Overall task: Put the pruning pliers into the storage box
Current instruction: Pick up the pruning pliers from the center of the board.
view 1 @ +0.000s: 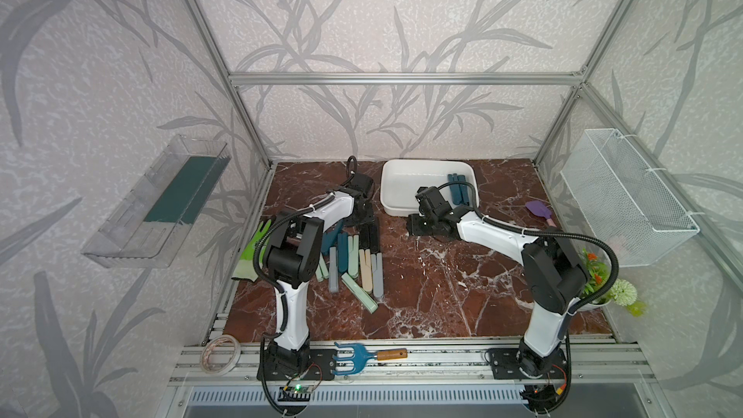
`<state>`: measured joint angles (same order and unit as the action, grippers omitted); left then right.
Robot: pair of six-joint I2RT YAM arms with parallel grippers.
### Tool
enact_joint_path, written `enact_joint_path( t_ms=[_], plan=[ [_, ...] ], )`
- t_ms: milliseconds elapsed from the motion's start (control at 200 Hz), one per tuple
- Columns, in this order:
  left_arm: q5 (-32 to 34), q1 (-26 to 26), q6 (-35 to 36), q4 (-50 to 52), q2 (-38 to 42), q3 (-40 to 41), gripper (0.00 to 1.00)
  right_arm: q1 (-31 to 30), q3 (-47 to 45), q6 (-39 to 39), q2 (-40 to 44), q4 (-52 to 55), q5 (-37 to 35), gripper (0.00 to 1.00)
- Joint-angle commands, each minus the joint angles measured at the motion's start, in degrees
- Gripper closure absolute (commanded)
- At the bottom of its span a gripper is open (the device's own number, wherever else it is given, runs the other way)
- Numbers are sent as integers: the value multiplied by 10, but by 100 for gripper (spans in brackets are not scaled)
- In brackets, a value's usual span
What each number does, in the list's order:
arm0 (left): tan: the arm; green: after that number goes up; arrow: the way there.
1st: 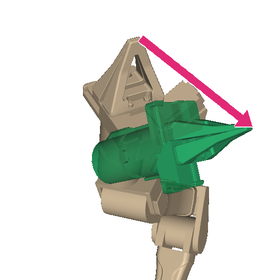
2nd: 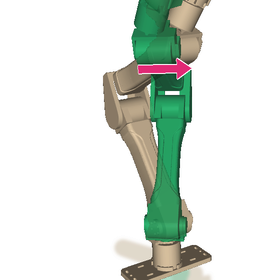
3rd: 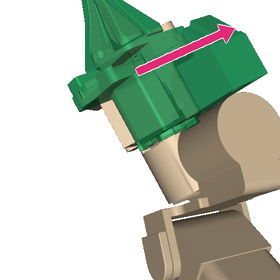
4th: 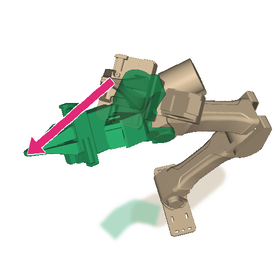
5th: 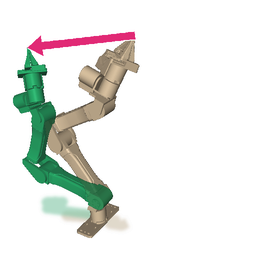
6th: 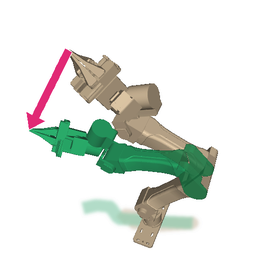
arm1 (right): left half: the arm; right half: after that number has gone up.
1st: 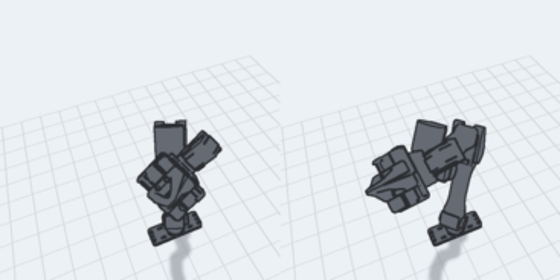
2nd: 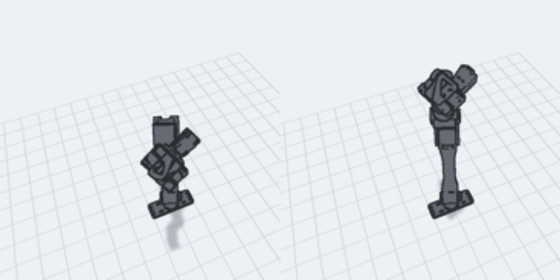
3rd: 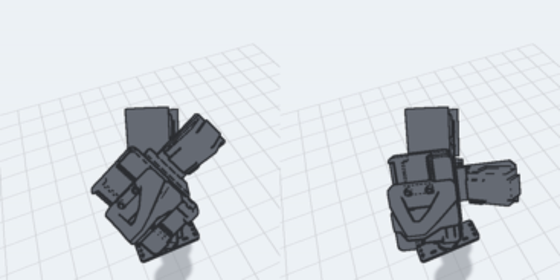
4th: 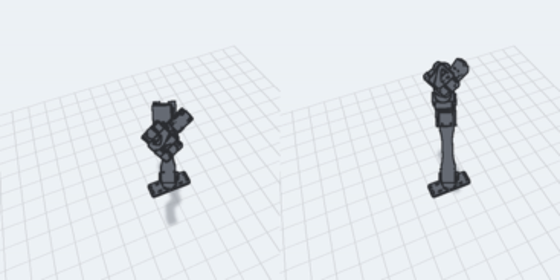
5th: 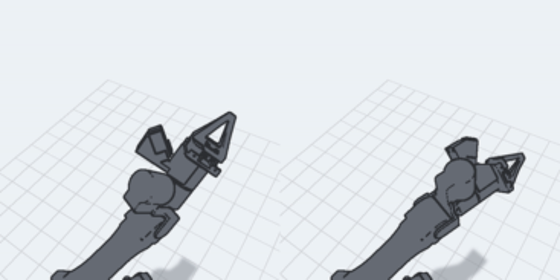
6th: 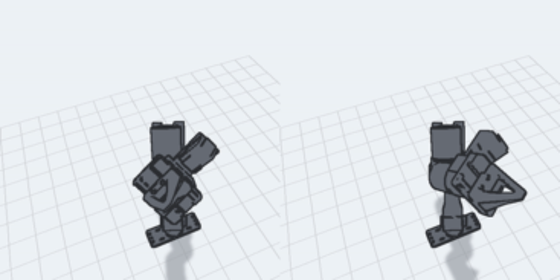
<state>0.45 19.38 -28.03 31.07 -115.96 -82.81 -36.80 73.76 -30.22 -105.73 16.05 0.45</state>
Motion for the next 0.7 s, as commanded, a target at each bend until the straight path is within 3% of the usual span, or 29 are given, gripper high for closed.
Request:
enact_joint_path(
  t_ms=[0, 280, 695],
  plan=[
    [19, -4, 5, 16, 13, 22, 46, 1, -2, -3, 13, -5, -4, 47],
    [-6, -4, 0, 0, 0, 23, 50, 1, 3, -3, 9, -2, -8, 47],
    [-8, -3, 2, 13, -25, -10, 65, 1, 5, 21, 14, 15, -48, 47]
  ],
)
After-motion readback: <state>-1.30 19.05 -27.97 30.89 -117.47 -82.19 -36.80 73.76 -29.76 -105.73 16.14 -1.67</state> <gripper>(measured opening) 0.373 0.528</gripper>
